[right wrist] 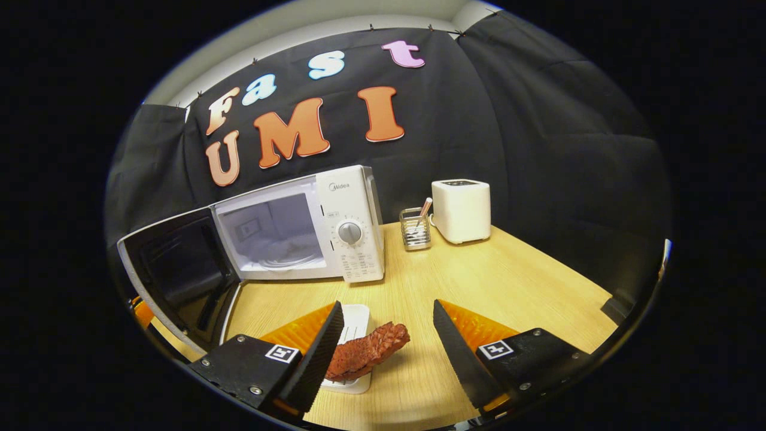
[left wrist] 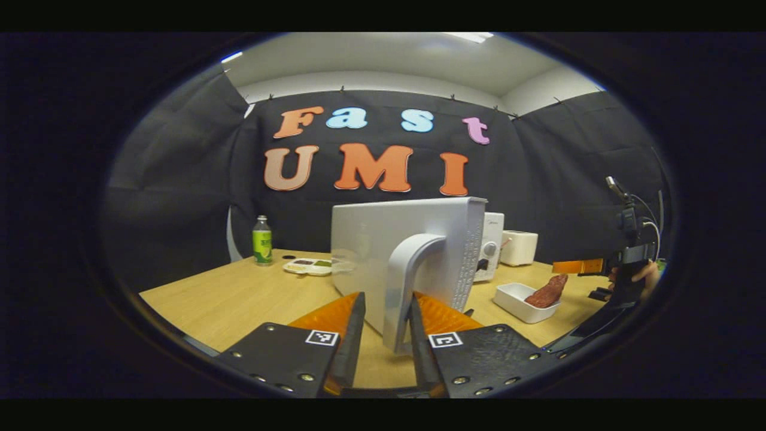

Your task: Open the microwave oven with the left hand, put the food in, and close the microwave oven.

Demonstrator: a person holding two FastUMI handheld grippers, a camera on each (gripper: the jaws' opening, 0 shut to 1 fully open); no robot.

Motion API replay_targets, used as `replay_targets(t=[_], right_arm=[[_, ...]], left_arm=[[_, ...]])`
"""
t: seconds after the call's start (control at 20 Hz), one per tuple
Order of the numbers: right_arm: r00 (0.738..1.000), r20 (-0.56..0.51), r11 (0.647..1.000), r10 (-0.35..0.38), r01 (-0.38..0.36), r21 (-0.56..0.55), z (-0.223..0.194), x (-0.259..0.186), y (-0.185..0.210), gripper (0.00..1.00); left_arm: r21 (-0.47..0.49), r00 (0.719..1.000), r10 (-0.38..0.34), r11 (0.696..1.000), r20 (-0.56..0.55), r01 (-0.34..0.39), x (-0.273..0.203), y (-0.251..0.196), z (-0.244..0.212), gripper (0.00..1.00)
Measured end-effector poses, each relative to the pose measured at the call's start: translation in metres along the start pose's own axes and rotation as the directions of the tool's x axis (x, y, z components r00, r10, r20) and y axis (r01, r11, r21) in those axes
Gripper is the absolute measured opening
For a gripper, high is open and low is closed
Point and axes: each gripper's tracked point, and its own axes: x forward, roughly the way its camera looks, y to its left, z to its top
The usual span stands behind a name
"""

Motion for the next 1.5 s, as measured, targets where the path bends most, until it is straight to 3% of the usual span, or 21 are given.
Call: replay_targets(t=[0.1,0.25,0.35,0.4,0.45,0.6,0.75,0.8,0.85,1.0,1.15,1.5], right_arm=[[1.000,-0.024,1.000,-0.019,0.019,0.008,-0.008,0.004,-0.001,0.93],[0.996,-0.067,0.998,-0.050,0.053,0.046,-0.018,0.009,-0.006,0.91],[0.995,-0.082,0.993,-0.048,0.056,0.105,-0.021,0.011,-0.007,0.87],[0.995,-0.087,0.989,-0.041,0.052,0.138,-0.022,0.011,-0.006,0.83],[0.995,-0.097,0.985,-0.032,0.048,0.165,-0.025,0.011,-0.005,0.81],[0.992,-0.128,0.973,-0.004,0.034,0.228,-0.033,0.017,0.003,0.65],[0.991,-0.135,0.962,-0.023,0.059,0.266,-0.033,0.020,0.000,0.51],[0.991,-0.131,0.956,-0.014,0.052,0.290,-0.031,0.021,0.002,0.40],[0.992,-0.129,0.947,-0.005,0.046,0.317,-0.029,0.021,0.004,0.40],[0.993,-0.112,0.910,0.048,0.003,0.415,-0.019,0.022,0.014,0.24],[0.990,-0.110,0.901,0.082,-0.026,0.433,-0.015,0.023,0.024,0.16],[0.999,-0.010,0.965,0.051,-0.047,0.258,0.035,0.014,0.042,0.14]], left_arm=[[0.033,0.999,0.050,0.998,0.005,-0.050,-0.009,0.030,0.001,0.52],[0.065,0.993,0.113,0.991,0.016,-0.114,-0.019,0.071,0.005,0.62],[0.065,0.992,0.124,0.990,0.006,-0.124,-0.025,0.092,0.004,0.69],[0.069,0.992,0.123,0.990,0.005,-0.123,-0.029,0.099,0.003,0.81],[0.083,0.991,0.137,0.987,0.008,-0.137,-0.035,0.110,0.005,0.83],[0.115,0.982,0.186,0.975,0.027,-0.188,-0.045,0.134,0.009,0.83],[0.103,0.977,0.209,0.972,0.040,-0.212,-0.052,0.150,0.010,0.83],[0.098,0.975,0.218,0.970,0.038,-0.221,-0.053,0.155,0.009,0.83],[0.092,0.974,0.223,0.970,0.038,-0.226,-0.054,0.160,0.009,0.83],[0.078,0.973,0.230,0.970,0.029,-0.232,-0.052,0.167,0.008,0.83],[0.093,0.971,0.238,0.966,0.033,-0.240,-0.055,0.175,0.008,0.83],[0.066,0.954,0.297,0.952,0.040,-0.299,-0.051,0.202,0.015,0.83]])
